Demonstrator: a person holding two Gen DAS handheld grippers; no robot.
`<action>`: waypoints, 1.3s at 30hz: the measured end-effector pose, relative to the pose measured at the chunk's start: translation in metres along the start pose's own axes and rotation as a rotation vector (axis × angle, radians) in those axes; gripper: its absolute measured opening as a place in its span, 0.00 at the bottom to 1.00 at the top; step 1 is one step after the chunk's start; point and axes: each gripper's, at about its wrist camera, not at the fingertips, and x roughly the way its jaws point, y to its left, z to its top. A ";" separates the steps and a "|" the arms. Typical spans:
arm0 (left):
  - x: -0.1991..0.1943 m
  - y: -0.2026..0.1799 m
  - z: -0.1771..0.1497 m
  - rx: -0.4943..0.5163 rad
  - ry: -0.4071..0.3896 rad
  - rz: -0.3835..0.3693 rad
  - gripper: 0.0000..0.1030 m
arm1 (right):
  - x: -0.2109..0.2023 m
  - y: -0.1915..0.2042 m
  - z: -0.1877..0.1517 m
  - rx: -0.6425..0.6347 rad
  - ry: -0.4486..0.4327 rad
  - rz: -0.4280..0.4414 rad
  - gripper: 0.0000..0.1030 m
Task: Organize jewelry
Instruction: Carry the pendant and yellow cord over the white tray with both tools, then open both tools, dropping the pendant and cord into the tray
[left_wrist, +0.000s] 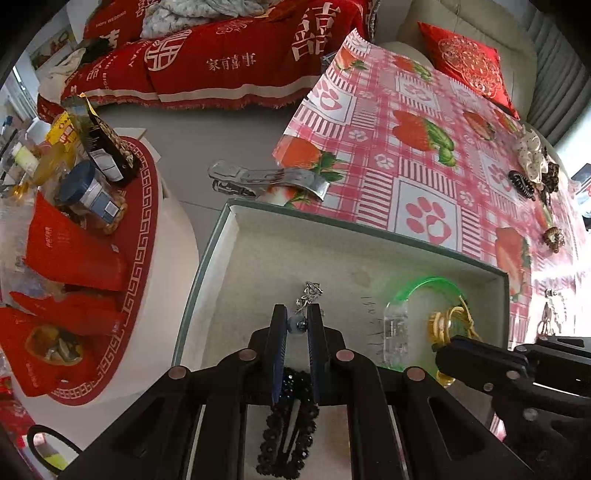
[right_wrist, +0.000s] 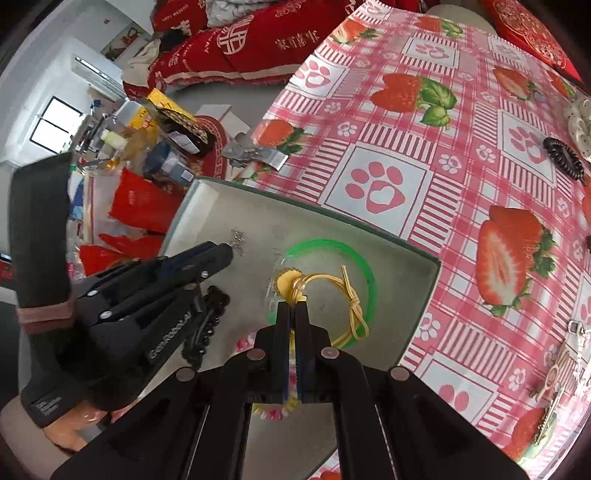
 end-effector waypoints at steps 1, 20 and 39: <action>0.002 0.000 0.000 0.005 0.004 0.005 0.17 | 0.004 -0.001 0.000 0.002 0.007 -0.004 0.02; -0.011 -0.009 -0.006 0.058 -0.002 0.033 0.17 | -0.008 -0.010 0.000 0.075 -0.037 0.037 0.31; -0.056 -0.025 -0.032 0.088 -0.032 0.055 1.00 | -0.081 -0.037 -0.059 0.213 -0.109 0.051 0.48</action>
